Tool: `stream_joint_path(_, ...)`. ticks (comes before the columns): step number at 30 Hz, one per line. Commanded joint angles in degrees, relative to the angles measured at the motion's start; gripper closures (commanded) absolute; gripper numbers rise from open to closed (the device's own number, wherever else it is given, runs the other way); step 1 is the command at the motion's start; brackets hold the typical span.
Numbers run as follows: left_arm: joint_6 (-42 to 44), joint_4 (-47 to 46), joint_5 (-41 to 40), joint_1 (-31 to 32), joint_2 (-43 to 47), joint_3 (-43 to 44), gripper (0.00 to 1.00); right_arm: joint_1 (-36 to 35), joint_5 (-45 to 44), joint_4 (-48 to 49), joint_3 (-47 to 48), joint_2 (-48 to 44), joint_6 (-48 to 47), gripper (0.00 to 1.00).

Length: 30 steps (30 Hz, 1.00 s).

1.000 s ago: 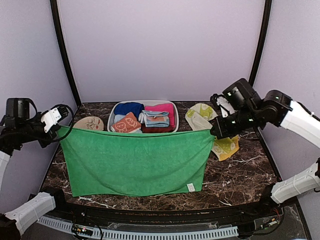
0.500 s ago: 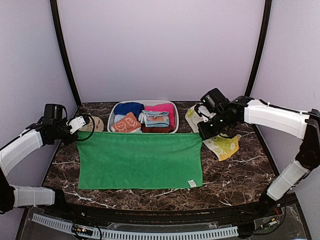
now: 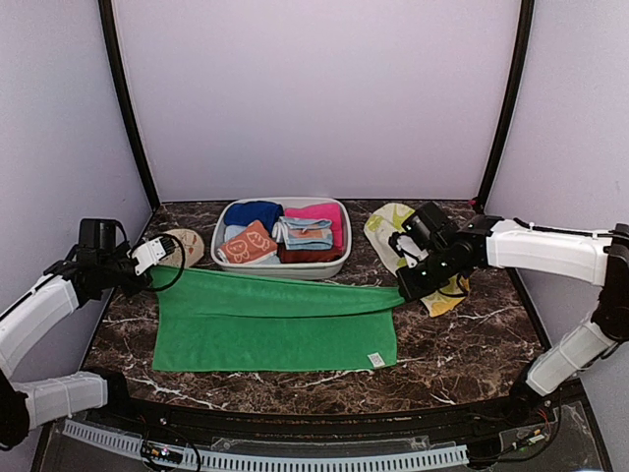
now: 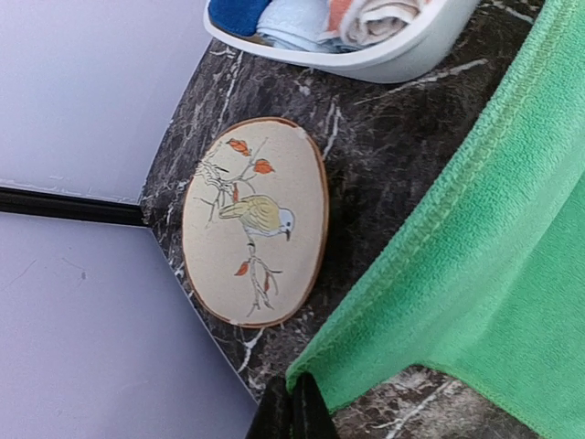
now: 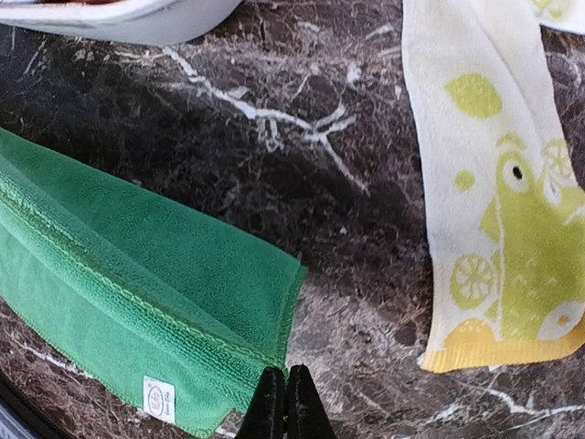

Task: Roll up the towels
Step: Flatten out the towel at the center of the board.

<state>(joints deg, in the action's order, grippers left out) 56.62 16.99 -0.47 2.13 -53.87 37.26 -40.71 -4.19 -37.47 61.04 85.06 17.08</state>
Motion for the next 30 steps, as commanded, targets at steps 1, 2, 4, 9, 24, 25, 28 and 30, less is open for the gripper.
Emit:
stream_joint_path(1,0.6,5.6,2.6,-0.3,5.6,-5.9,1.00,-2.2,-0.4,0.7,-5.6,-4.2,4.4,1.00)
stream_joint_path(2,0.4,6.4,2.8,-0.2,6.6,-7.0,1.00,-2.7,-0.4,1.1,-7.0,-4.9,5.2,1.00)
stream_joint_path(4,-0.6,8.4,3.3,-0.2,8.9,-8.5,1.00,-3.8,-0.4,2.2,-9.6,-5.8,6.8,1.00)
stream_joint_path(9,-2.6,13.2,4.9,-0.3,14.0,-11.2,1.00,-6.5,-0.2,3.9,-12.8,-7.2,9.9,1.00)
stream_joint_path(24,-0.6,2.5,-2.2,-0.3,15.3,-12.5,1.00,-8.4,-7.2,-1.0,-0.2,-3.8,6.5,1.00)
stream_joint_path(25,-1.3,0.2,-3.3,-0.3,13.3,-11.2,1.00,-7.3,-7.4,-1.3,1.4,-3.2,5.8,1.00)
stream_joint_path(28,-3.6,-3.3,-5.0,-0.3,7.7,-6.9,1.00,-4.4,-7.6,-1.4,7.9,-0.1,2.5,1.00)
stream_joint_path(30,-4.2,-4.3,-5.2,-0.3,5.0,-4.8,1.00,-3.3,-7.5,-1.5,10.1,2.1,1.0,1.00)
